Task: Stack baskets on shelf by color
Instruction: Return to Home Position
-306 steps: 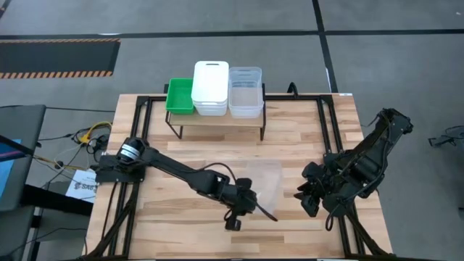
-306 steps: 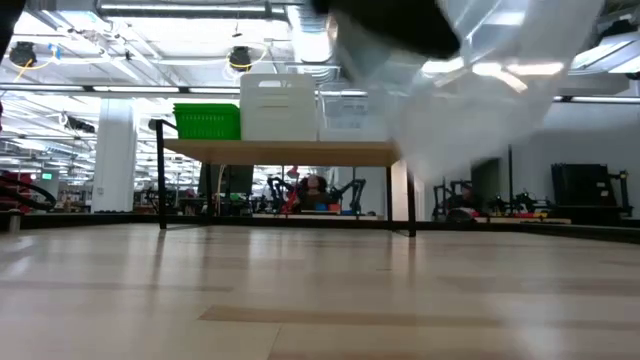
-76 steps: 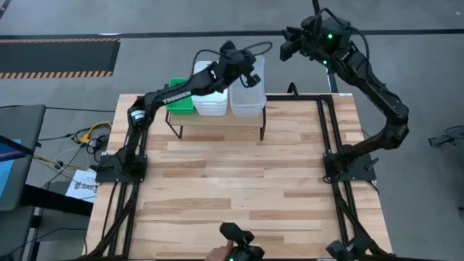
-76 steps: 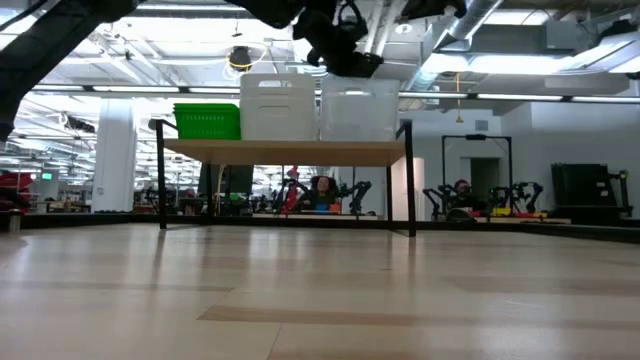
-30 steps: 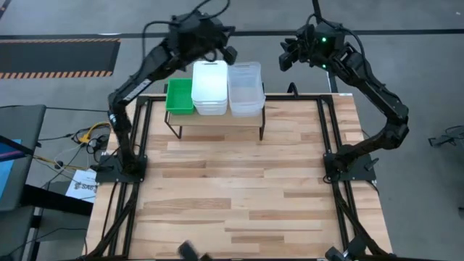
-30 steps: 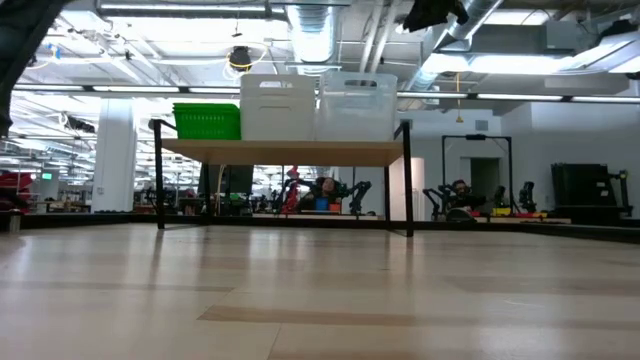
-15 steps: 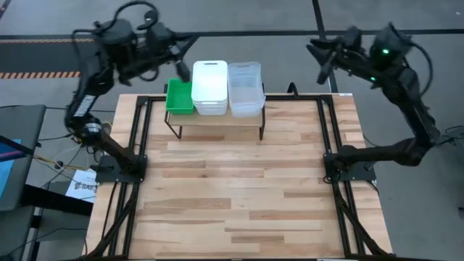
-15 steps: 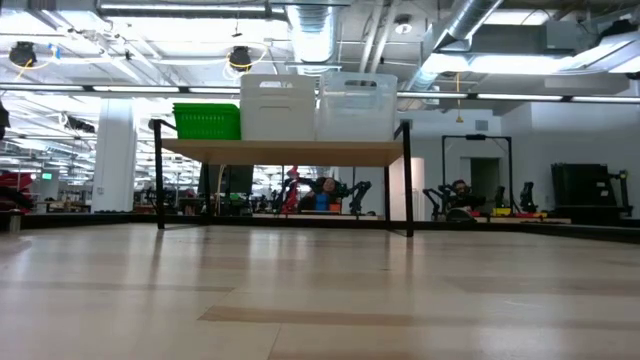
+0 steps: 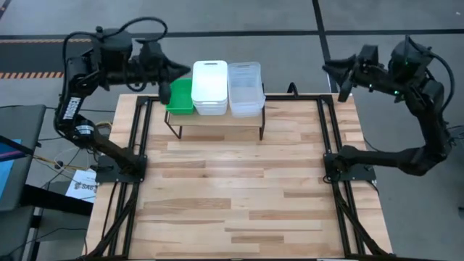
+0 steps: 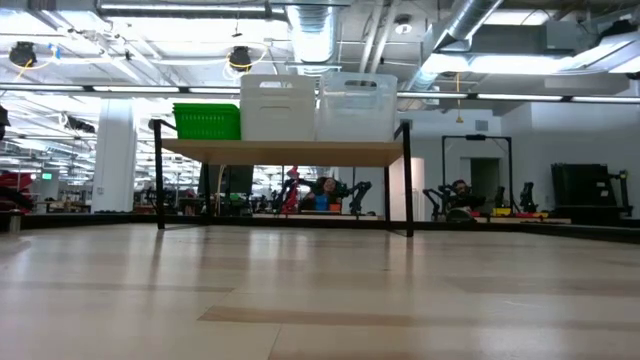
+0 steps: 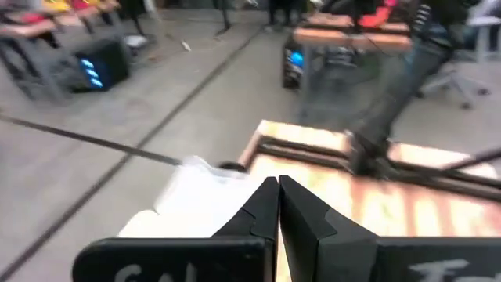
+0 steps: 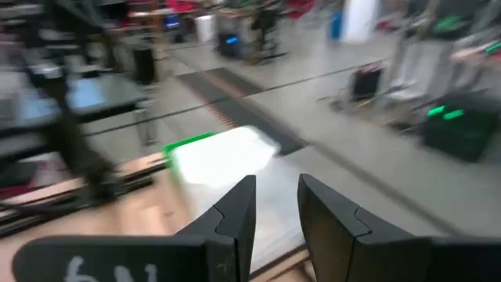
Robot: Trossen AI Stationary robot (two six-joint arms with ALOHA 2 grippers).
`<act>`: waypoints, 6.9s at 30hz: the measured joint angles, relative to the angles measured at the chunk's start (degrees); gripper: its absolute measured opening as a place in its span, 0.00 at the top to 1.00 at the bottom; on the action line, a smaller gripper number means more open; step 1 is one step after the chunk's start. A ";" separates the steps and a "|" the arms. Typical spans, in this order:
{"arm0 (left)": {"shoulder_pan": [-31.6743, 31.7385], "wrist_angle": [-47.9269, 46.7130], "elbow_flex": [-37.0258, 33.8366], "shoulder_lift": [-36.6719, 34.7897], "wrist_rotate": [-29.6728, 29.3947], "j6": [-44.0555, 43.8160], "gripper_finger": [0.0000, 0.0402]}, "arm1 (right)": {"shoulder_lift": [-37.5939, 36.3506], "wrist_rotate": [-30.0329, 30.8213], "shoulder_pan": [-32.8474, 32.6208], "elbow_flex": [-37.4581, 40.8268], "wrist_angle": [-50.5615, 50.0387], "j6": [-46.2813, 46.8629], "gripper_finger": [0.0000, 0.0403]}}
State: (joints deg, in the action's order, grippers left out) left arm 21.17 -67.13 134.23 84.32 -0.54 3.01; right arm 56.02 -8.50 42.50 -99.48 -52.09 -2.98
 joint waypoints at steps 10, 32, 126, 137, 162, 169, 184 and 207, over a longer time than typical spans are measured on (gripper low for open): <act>-7.38 11.03 -26.75 -18.28 -4.52 -5.27 1.00 | -10.71 -7.05 -0.31 19.84 13.81 14.40 0.70; -9.64 52.48 -106.01 -74.79 -4.35 -26.77 1.00 | -45.90 -4.62 -13.72 74.81 52.34 37.22 0.70; -27.92 71.17 -133.80 -84.11 -13.65 -21.45 1.00 | -55.42 14.58 -34.19 99.10 58.45 13.51 0.70; -27.89 71.41 -133.83 -84.11 -15.31 -21.23 1.00 | -55.40 9.21 -39.15 99.14 64.25 3.65 0.70; -27.89 71.12 -133.85 -84.09 -13.33 -21.23 1.00 | -55.37 11.49 -41.62 99.18 54.42 7.47 0.70; -27.89 71.12 -133.85 -84.09 -13.33 -21.23 1.00 | -55.29 11.49 -41.62 99.18 54.20 7.49 0.70; -27.89 71.12 -133.85 -84.09 -13.33 -21.23 1.00 | -55.29 11.49 -41.62 99.18 53.86 7.51 0.70; -27.89 71.14 -133.85 -84.09 -13.33 -21.21 1.00 | -55.29 11.51 -41.62 99.18 53.85 7.54 0.70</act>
State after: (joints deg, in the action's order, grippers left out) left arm -6.72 4.00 0.38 0.22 -13.87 -18.20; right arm 0.73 3.01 0.89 -0.30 1.76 4.56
